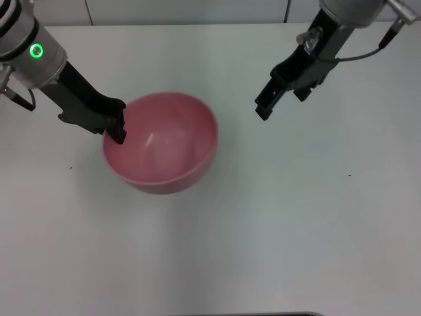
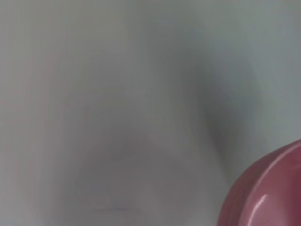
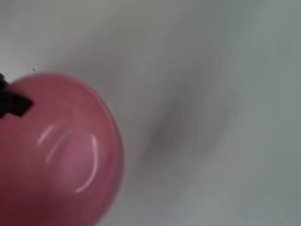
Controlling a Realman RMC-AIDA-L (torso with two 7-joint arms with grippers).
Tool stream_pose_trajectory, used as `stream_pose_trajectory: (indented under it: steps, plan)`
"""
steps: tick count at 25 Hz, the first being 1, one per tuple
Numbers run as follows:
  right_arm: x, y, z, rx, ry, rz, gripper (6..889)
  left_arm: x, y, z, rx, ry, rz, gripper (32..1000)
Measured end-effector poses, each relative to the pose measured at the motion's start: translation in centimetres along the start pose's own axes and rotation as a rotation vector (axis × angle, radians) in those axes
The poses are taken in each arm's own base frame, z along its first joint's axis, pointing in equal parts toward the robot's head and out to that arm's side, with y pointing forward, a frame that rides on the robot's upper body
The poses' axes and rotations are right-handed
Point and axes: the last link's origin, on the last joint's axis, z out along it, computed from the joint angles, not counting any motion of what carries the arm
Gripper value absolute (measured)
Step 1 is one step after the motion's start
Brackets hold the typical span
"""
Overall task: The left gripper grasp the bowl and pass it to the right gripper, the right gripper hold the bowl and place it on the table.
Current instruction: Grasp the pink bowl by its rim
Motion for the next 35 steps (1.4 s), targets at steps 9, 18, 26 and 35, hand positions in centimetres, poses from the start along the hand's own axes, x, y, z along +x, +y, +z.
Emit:
stream_pose_trajectory:
  steps: [9,18,26,35]
  plan:
    - [-1.4,1.4,-1.5,-0.042,-0.042,0.015,877,0.8,0.6,-0.2,0.012,0.022,0.004,43]
    - [-2.4,1.5,-1.6,-0.036,-0.093,0.083,877,2.1,0.8,-0.9,0.032,0.076,-0.015,42]
    - [-2.9,1.7,-0.5,-0.035,-0.1,0.082,877,3.1,2.3,-1.4,0.023,0.086,0.013,43]
    - [-3.5,2.2,0.4,-0.027,-0.115,0.053,876,3.8,3.6,-1.8,0.008,0.094,0.041,43]
